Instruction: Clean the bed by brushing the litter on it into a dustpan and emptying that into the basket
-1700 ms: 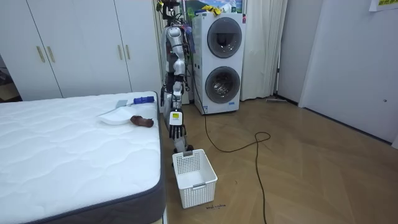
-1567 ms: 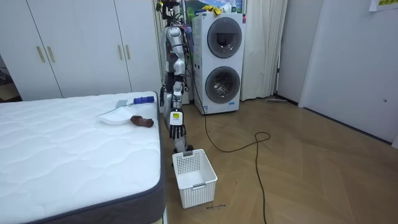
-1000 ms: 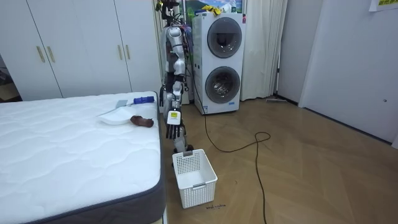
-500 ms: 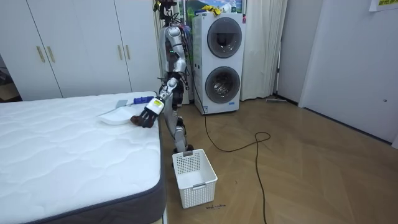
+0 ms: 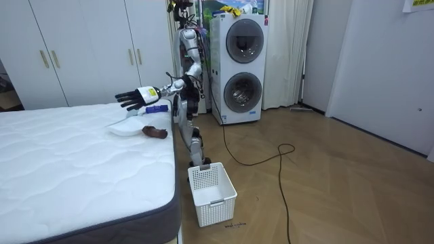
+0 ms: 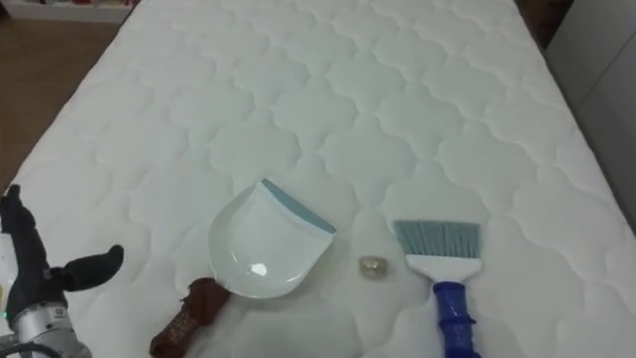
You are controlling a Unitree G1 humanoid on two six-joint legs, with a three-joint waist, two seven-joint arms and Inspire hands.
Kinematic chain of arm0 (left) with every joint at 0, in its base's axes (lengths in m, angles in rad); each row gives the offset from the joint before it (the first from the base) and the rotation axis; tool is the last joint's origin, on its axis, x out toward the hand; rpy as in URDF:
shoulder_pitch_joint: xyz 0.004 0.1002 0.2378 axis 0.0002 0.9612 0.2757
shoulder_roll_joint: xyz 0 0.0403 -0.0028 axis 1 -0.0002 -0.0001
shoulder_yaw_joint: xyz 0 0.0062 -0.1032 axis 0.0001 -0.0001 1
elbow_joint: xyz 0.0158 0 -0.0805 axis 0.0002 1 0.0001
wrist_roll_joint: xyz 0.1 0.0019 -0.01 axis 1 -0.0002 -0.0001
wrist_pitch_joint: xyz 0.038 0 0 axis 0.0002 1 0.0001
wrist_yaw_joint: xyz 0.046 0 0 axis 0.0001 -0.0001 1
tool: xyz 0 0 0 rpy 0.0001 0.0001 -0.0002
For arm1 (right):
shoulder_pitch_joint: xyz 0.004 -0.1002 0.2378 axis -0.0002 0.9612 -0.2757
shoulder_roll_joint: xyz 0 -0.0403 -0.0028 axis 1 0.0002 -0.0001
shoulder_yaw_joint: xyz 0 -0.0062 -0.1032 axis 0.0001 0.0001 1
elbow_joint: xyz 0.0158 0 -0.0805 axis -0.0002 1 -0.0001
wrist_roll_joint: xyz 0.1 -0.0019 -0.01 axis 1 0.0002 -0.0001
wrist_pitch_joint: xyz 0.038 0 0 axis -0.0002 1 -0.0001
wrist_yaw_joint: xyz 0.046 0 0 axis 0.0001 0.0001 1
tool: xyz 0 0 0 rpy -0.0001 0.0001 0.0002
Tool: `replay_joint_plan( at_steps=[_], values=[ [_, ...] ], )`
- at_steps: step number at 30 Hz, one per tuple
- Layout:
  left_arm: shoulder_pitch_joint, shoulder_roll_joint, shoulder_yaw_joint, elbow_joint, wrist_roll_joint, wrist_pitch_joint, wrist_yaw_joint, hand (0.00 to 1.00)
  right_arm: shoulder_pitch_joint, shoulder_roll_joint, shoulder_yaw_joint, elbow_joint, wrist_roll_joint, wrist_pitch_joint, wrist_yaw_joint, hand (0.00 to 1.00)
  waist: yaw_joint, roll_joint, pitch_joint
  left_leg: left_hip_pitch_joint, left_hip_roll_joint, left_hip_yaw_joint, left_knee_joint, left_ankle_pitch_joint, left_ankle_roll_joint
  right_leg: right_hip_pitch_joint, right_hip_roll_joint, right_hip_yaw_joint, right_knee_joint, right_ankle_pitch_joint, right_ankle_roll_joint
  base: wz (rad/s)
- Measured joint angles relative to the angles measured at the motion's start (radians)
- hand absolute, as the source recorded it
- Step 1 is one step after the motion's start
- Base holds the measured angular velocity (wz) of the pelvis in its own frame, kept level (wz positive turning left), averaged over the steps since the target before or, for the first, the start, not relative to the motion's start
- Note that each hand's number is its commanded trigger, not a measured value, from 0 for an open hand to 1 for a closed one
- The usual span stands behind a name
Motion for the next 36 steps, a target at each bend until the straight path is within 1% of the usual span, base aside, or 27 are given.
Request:
replay_joint_plan(
  at_steps=[3,7,8,13,16,18,21,25,26,29,32,36],
  values=[
    [-0.008,0.002,-0.043,-0.018,0.000,-0.004,-0.019,0.00,-0.007,0.000,0.007,0.000,0.016,-0.001,-0.003,0.00,-0.016,0.002,0.0015,0.003,0.000,0.001,-0.005,0.000,0.000,0.001,0.000,0.000,-0.001,0.000,0.000,-0.01],
    [-0.011,0.001,-0.080,-0.028,0.023,-0.004,-0.040,0.00,-0.008,0.001,0.007,0.001,0.017,-0.008,-0.005,0.00,-0.024,0.000,0.0030,0.004,0.000,0.003,-0.016,0.002,-0.002,-0.004,0.000,-0.001,-0.001,0.000,0.000,-0.01],
    [-0.011,0.001,-0.083,-0.028,0.023,-0.004,-0.041,0.00,-0.008,0.001,0.007,0.001,0.018,-0.008,-0.005,0.00,-0.024,-0.001,0.0031,0.005,0.000,0.003,-0.018,0.003,-0.002,-0.005,0.001,-0.001,-0.001,0.000,0.000,0.00],
    [-0.011,0.001,-0.089,-0.026,0.023,-0.004,-0.068,0.00,-0.013,0.005,0.008,0.006,0.018,-0.008,-0.002,0.00,-0.034,-0.007,0.0093,0.012,0.000,0.003,-0.030,0.003,-0.002,-0.005,0.001,0.005,-0.002,0.000,0.000,0.00],
    [-0.010,0.010,-0.114,-0.024,0.023,-0.003,-0.081,0.00,-0.016,0.005,0.032,0.006,0.018,-0.008,0.000,0.00,-0.035,-0.010,0.0121,0.012,0.000,0.003,-0.032,0.003,-0.002,-0.008,0.001,0.014,-0.002,0.000,0.000,-0.04],
    [-0.010,0.016,-0.147,-0.024,0.022,0.003,-0.099,0.00,-0.018,0.005,0.042,0.004,0.019,-0.006,-0.001,0.00,-0.034,-0.010,0.0120,0.010,0.000,0.004,-0.036,0.003,-0.002,-0.013,0.001,0.025,-0.002,0.000,0.000,-0.05],
    [-0.011,0.018,-0.172,-0.010,0.022,0.008,-0.126,0.00,-0.021,0.005,0.048,-0.004,0.018,-0.006,0.002,0.00,-0.038,-0.011,0.0108,0.001,0.000,0.004,-0.035,0.003,-0.002,-0.023,0.001,0.026,-0.002,0.000,0.000,-0.06],
    [-0.027,0.018,-0.195,0.084,0.021,0.013,-0.154,0.00,-0.027,0.003,0.072,-0.004,0.031,-0.006,0.016,0.00,-0.039,-0.012,0.0099,-0.001,0.000,0.003,-0.034,0.003,-0.002,-0.024,0.002,0.026,-0.003,0.000,0.000,-0.01],
    [-0.027,0.018,-0.203,0.103,0.021,0.023,-0.165,0.00,-0.027,0.002,0.076,-0.004,0.033,-0.006,0.020,0.00,-0.039,-0.015,0.0085,-0.002,0.000,0.003,-0.034,0.003,-0.002,-0.026,0.002,0.027,-0.003,0.000,0.000,0.00],
    [-0.029,0.019,-0.206,0.132,0.021,0.029,-0.188,0.00,-0.027,0.002,0.086,-0.003,0.047,-0.005,0.023,0.00,-0.039,-0.018,0.0065,-0.005,0.000,0.003,-0.030,0.003,-0.002,-0.027,0.001,0.027,-0.002,0.000,0.000,0.00],
    [-0.029,0.020,-0.205,0.145,0.021,0.035,-0.191,0.00,-0.028,-0.001,0.106,-0.004,0.064,-0.005,0.023,0.00,-0.039,-0.018,0.0059,-0.005,-0.001,0.003,-0.029,0.003,-0.002,-0.026,0.001,0.026,-0.002,0.000,0.000,0.00],
    [-0.044,0.019,-0.206,0.196,0.021,0.038,-0.194,0.00,-0.031,-0.005,0.116,-0.004,0.064,-0.005,0.026,0.00,-0.039,-0.014,0.0053,-0.005,-0.001,0.003,-0.029,0.003,-0.002,-0.026,0.002,0.026,-0.002,0.000,0.000,0.00]
  ],
)
